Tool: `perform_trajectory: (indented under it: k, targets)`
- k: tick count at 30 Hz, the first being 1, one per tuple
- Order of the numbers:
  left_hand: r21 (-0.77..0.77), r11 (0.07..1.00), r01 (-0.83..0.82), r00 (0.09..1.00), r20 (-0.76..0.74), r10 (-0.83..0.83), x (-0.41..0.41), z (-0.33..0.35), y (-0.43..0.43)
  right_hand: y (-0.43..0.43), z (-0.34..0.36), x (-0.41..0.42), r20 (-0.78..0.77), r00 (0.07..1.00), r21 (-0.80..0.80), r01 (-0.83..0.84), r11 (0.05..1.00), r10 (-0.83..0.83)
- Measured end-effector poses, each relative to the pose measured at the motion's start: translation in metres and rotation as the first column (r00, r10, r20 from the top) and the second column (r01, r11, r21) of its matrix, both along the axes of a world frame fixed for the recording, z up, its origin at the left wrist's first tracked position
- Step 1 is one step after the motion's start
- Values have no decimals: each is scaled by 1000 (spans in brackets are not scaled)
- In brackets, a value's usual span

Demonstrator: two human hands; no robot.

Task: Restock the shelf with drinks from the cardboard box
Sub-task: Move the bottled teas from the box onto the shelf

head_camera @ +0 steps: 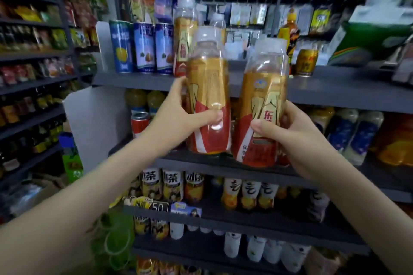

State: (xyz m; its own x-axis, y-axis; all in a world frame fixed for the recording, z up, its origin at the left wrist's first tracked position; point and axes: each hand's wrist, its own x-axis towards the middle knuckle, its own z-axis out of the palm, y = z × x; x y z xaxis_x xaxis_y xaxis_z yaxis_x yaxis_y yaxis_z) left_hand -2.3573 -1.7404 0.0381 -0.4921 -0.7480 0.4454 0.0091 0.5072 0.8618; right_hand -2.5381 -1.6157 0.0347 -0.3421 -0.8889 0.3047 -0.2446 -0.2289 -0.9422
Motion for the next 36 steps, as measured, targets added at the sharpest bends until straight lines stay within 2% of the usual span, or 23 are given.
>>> perform_trajectory:
  k: [5,9,13,19,21,25,28,34,36]
  targets:
    - [-57,994,-89,988,-130,81,1,47,-55,-52,54,-26,-62,997,-171,34,985,-45]
    - [-117,979,-166,968,-210,139,10,72,-95,-116,88,-56,-69,993,-223,81,971,-99]
    - [-132,975,-178,949,-284,135,18,87,-126,-195,100,-74,-13,990,-134,135,982,-138]
    - [-123,981,-153,942,-316,108,25,95,-166,-285,101,-77,-121,987,45,115,992,-109]
    - [-119,982,-146,943,-317,101,25,96,-172,-305,102,-77,-185,975,86,140,986,-122]
    - [-145,977,-154,943,-317,101,20,94,-173,-353,103,-113,-416,907,212,169,963,-67]
    - [-151,973,-176,942,-311,122,15,90,-169,-349,107,-106,-498,864,246,225,943,-76]
    - [-177,954,-243,937,-298,184,13,85,-151,-346,110,-110,-531,837,245,299,922,-130]
    - [-189,946,-264,934,-296,201,11,86,-145,-348,110,-118,-548,829,227,279,933,-114]
